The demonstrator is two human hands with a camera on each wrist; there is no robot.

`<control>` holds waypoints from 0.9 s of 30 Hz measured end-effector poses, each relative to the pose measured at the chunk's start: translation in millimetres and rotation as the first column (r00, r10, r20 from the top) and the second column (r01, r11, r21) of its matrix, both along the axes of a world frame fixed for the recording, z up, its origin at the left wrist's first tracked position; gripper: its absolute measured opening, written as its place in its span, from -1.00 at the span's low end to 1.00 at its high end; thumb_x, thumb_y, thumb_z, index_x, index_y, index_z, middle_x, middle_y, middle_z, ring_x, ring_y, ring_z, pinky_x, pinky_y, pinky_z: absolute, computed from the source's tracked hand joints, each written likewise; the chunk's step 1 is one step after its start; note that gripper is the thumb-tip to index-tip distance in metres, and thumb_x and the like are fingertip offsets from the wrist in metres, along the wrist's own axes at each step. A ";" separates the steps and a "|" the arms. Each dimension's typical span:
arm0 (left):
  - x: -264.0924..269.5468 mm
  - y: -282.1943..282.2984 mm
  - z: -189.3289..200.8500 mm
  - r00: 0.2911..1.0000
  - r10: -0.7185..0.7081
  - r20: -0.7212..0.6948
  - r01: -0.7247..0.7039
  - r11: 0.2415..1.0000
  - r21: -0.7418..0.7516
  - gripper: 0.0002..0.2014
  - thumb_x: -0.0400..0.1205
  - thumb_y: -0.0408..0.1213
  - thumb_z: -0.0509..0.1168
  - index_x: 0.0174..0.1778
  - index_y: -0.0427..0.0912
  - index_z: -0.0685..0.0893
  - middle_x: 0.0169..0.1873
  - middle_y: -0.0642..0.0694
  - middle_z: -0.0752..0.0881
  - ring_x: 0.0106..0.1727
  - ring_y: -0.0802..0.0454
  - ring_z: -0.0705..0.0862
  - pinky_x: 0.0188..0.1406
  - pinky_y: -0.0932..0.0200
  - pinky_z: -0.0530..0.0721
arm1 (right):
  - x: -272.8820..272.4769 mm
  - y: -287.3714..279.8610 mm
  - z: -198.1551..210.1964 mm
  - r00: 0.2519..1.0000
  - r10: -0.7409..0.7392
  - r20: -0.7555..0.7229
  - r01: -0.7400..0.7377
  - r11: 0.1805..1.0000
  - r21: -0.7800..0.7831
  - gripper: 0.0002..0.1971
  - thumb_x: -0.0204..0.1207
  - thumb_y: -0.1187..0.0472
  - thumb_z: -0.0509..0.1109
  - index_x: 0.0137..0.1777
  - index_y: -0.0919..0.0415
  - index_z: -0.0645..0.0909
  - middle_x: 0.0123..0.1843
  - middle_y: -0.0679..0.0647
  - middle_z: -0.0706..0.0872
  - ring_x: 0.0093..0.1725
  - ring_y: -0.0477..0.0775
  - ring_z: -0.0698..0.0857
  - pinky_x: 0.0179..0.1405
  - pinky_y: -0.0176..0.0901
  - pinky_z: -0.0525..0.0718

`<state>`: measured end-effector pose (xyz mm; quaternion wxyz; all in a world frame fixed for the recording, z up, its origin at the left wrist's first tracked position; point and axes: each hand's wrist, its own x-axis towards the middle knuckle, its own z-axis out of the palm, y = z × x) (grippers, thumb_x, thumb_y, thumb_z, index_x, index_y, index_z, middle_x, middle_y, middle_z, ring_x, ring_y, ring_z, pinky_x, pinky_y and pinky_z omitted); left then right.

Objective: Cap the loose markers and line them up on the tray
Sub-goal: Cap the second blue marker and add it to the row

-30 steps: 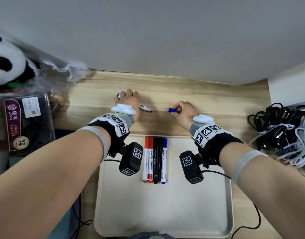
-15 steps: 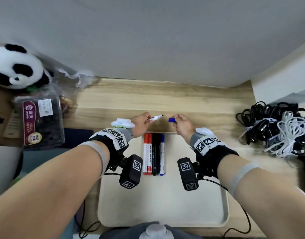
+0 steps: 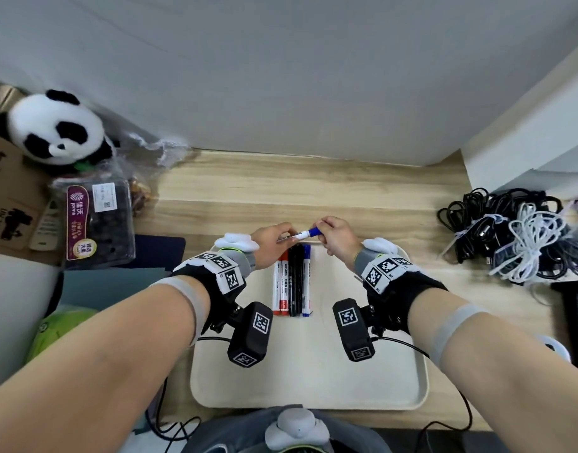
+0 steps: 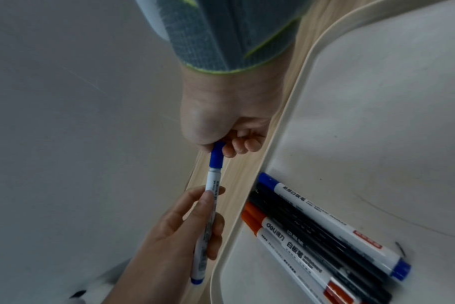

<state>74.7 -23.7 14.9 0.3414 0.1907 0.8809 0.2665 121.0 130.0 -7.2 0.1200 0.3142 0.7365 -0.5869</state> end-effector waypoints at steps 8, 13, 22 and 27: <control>9.1 1.5 12.4 0.998 -0.067 -0.017 0.067 0.998 -0.009 -0.72 0.69 0.01 0.16 -0.04 -0.09 0.69 -0.52 0.07 0.43 -0.48 0.12 0.39 -0.49 0.20 0.27 | 9.4 -4.5 16.1 0.993 0.036 0.108 -0.048 0.992 0.113 -0.56 0.67 0.05 0.11 -0.46 0.11 0.49 -0.53 0.05 0.40 -0.55 0.02 0.31 -0.53 -0.19 0.23; 13.5 6.7 13.6 0.999 -0.047 0.008 0.047 0.999 0.007 -0.64 0.71 -0.03 0.12 -0.17 -0.21 0.67 -0.55 0.01 0.36 -0.49 0.06 0.32 -0.48 0.17 0.22 | 8.2 -4.9 23.5 0.994 0.049 0.102 -0.063 0.989 0.132 -0.63 0.65 0.29 0.00 -0.01 0.22 0.69 -0.36 0.07 0.55 -0.53 -0.03 0.31 -0.62 -0.31 0.24; 8.2 6.8 31.1 0.979 -0.012 0.201 -0.024 0.985 0.173 -0.61 0.75 -0.10 0.10 -0.38 -0.13 0.56 -0.59 -0.04 0.33 -0.73 0.24 0.34 -0.77 0.43 0.28 | 12.9 -5.9 24.7 0.987 0.088 -0.135 -0.059 0.977 0.204 -0.67 0.70 0.25 -0.02 0.20 0.19 0.58 -0.20 0.03 0.57 -0.28 0.04 0.47 -0.23 -0.13 0.43; 8.3 21.1 33.8 0.936 0.144 0.323 -0.220 0.952 0.214 -0.70 0.78 -0.12 0.00 -0.10 -0.22 0.50 -0.64 -0.02 0.37 -0.88 0.28 0.26 -0.85 0.50 0.18 | 7.0 -13.7 29.6 0.981 -0.132 -0.145 0.114 0.985 -0.129 -0.83 0.66 0.10 0.21 0.09 0.21 0.45 -0.32 -0.03 0.54 -0.39 -0.08 0.51 -0.38 -0.27 0.52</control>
